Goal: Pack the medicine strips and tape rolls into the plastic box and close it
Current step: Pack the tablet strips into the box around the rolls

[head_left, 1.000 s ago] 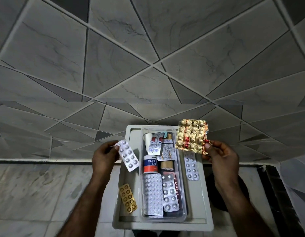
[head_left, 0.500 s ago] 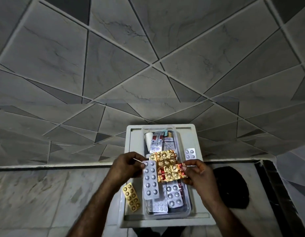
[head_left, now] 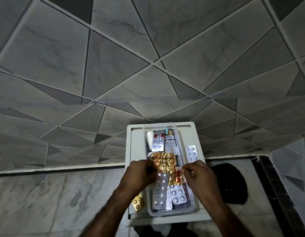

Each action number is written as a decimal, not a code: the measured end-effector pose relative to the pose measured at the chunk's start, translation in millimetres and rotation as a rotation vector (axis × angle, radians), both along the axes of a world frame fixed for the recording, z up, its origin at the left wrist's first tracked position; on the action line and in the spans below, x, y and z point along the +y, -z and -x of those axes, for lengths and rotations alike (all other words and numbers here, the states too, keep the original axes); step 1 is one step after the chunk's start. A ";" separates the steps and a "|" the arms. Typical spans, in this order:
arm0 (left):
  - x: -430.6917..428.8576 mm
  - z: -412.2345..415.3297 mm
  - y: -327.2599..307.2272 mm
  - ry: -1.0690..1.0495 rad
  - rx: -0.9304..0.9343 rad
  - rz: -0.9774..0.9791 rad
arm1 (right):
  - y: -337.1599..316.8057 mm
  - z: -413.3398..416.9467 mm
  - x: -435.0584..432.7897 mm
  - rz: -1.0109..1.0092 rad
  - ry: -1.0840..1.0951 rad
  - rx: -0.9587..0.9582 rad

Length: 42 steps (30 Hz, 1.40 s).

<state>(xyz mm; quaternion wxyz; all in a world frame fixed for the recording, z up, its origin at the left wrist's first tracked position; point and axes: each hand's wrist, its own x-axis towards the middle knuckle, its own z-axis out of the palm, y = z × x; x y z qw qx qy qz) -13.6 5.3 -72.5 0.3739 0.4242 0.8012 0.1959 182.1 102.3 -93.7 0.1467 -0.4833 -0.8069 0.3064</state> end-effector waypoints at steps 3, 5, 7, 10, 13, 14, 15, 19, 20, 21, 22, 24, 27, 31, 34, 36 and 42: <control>-1.8 3.6 -3.7 -0.030 -0.106 0.016 | -1.1 0.0 9.1 0.027 0.111 0.087; -3.5 5.1 -8.3 -0.113 -0.168 -0.048 | 2.0 0.3 20.2 0.067 0.226 0.139; -5.2 5.9 -11.5 -0.294 -0.221 -0.162 | 10.7 -1.1 36.0 0.137 0.337 0.130; -9.2 11.6 -5.0 -0.568 -0.135 -0.206 | 29.8 -5.3 59.0 0.204 0.383 -0.016; -20.4 19.4 12.7 -0.565 0.105 -0.033 | 39.1 -4.8 66.2 0.200 0.304 -0.164; -25.1 19.2 18.9 -0.537 0.164 0.039 | 40.4 -3.9 65.4 0.181 0.271 -0.199; -29.6 17.4 24.1 -0.521 0.185 0.093 | 40.7 -2.8 64.2 0.154 0.236 -0.233; -38.7 0.0 33.7 -0.497 0.135 0.239 | 41.6 1.3 59.7 0.076 0.121 -0.330; -39.2 -5.0 35.6 -0.486 0.130 0.261 | 40.7 2.2 58.6 0.077 0.104 -0.347; -39.6 -9.9 37.5 -0.480 0.132 0.283 | 39.3 2.9 57.3 0.080 0.088 -0.368; -39.8 -15.3 38.5 -0.471 0.143 0.305 | 38.1 2.7 56.4 0.076 0.066 -0.385; -39.5 -24.5 39.3 -0.431 0.186 0.346 | 37.6 2.6 55.4 0.076 0.028 -0.397; -39.5 -36.0 40.8 -0.403 0.266 0.347 | 37.8 2.3 56.5 0.108 0.002 -0.389; -41.2 -42.7 49.2 -0.473 0.315 0.269 | 37.8 2.9 56.2 0.090 -0.022 -0.402; -40.7 -43.1 56.8 -0.565 0.268 0.204 | 38.8 3.0 57.0 0.087 -0.044 -0.408; -40.1 -43.4 60.2 -0.579 0.274 0.198 | 38.9 3.2 57.7 0.088 -0.052 -0.409; -37.2 -46.8 58.1 -0.554 0.281 0.218 | 41.1 1.4 58.8 0.070 -0.059 -0.407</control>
